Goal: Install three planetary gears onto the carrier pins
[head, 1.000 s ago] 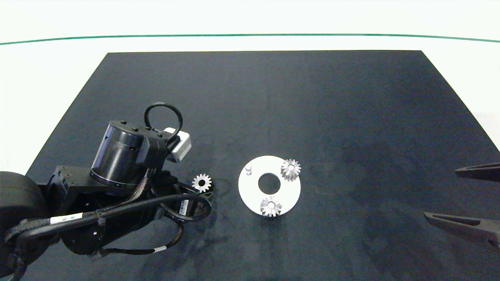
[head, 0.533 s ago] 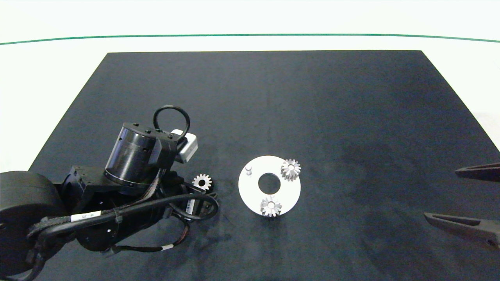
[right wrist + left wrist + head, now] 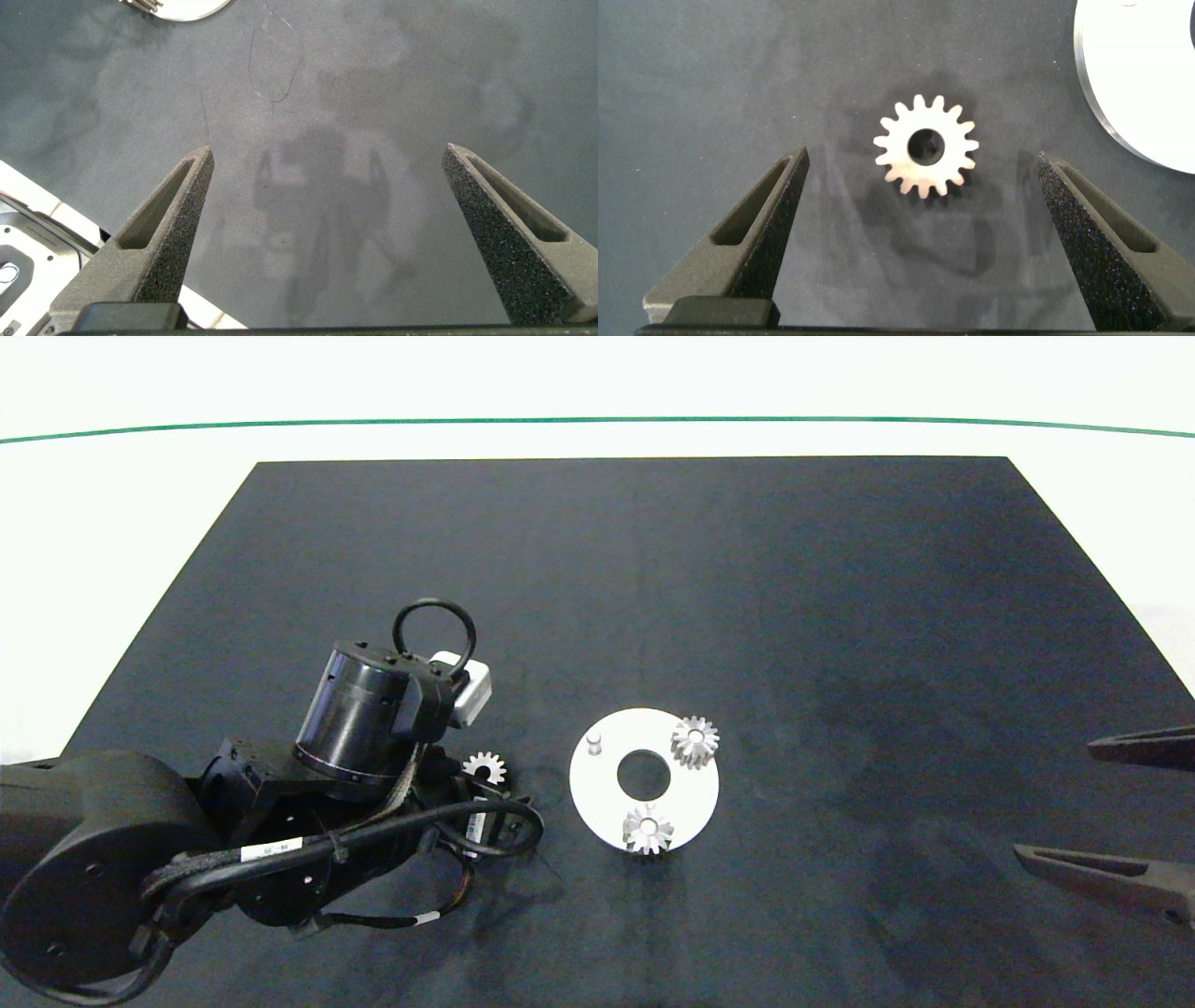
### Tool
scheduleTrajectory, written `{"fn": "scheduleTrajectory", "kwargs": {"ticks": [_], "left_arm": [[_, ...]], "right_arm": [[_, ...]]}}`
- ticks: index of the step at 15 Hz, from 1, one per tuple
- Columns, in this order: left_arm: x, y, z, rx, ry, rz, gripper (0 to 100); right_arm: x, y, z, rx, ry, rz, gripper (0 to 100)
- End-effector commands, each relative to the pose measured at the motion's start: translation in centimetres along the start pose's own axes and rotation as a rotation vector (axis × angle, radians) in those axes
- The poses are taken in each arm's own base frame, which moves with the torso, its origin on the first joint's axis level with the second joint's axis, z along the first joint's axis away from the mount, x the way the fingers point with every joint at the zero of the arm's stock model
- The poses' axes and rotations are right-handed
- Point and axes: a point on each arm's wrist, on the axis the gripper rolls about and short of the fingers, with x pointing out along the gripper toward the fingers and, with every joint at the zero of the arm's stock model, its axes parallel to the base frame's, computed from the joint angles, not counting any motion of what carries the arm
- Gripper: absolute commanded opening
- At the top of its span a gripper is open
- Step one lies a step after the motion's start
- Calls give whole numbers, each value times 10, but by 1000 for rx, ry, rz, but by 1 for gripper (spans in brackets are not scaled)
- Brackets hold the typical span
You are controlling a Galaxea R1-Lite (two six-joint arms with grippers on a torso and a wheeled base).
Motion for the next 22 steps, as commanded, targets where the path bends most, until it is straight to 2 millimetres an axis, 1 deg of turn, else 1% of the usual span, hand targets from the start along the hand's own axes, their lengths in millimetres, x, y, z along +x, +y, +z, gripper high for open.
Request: {"fn": "scheduleTrajectory", "kwargs": {"ticks": [1,3,6,9,12,16,18,22], "left_arm": [[6,-2,-1,-1,10,4,100],[7,-2,1,-7,-9,3,100],[13,-3,-2,-8,-4,6,100],[13,-3,-2,-10,-8,8,100],[14,-2,-2,-14,-8,13,95],[16,-3,2,-27,-43,12,86],[16,-3,1,-26,-42,12,83],[17,-1,-4,-28,-28,19,74]], "right_arm": [[0,0,-1,-2,4,1,100],[1,0,-1,-2,6,1,100],[1,0,-1,-2,7,2,100],[1,0,-1,-2,10,2,100],[1,0,-1,-2,9,2,100],[1,0,-1,-2,10,2,100],[1,0,-1,-1,10,1,100],[2,0,-1,-3,12,2,100]]}}
